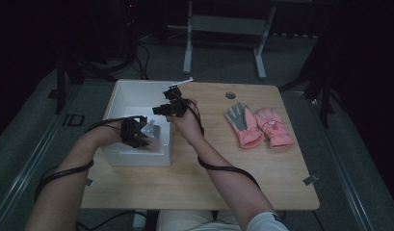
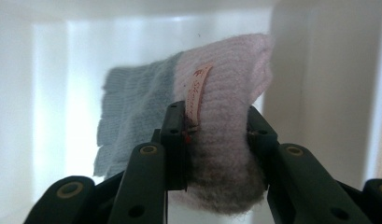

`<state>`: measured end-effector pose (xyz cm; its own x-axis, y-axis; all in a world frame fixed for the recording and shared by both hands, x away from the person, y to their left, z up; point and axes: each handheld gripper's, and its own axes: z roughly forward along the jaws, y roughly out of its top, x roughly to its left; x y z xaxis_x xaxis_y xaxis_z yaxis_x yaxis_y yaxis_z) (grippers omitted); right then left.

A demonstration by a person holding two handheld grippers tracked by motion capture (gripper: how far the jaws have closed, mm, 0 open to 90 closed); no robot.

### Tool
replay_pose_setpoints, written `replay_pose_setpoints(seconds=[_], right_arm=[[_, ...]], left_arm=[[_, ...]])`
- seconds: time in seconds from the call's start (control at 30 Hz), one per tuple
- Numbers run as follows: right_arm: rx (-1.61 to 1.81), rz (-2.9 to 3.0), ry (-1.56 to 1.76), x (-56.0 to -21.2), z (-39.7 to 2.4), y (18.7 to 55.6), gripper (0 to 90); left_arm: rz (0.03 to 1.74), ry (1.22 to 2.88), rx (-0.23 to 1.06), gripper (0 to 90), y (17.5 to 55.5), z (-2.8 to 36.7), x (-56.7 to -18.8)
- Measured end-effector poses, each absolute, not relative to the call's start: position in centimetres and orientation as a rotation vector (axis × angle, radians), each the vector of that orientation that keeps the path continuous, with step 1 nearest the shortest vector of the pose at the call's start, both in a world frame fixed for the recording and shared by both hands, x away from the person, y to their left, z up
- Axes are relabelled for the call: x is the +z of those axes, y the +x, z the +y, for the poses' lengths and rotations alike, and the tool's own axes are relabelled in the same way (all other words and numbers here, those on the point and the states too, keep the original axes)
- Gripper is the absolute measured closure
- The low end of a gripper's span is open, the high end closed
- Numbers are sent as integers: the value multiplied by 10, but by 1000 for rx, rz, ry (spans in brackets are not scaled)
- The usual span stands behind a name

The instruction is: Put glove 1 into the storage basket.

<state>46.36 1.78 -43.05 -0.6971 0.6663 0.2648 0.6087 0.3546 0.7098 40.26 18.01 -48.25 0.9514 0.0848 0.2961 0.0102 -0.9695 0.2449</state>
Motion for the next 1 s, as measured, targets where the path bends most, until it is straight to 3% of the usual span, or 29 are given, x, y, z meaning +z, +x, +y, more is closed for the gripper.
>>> replay_pose_setpoints(seconds=[0.2,0.33,0.5,1.0], right_arm=[[1326,2504,1185,-421,-1,462,560],[1349,2506,1183,-419,-15,458,538],[1366,2492,1145,-412,-36,447,528],[1341,2462,1047,-406,-94,422,524]], left_arm=[[188,2876,465,519,406,174,-484],[242,2868,457,487,403,175,-475],[337,2763,487,497,395,180,-447],[359,2546,463,499,374,153,-390]])
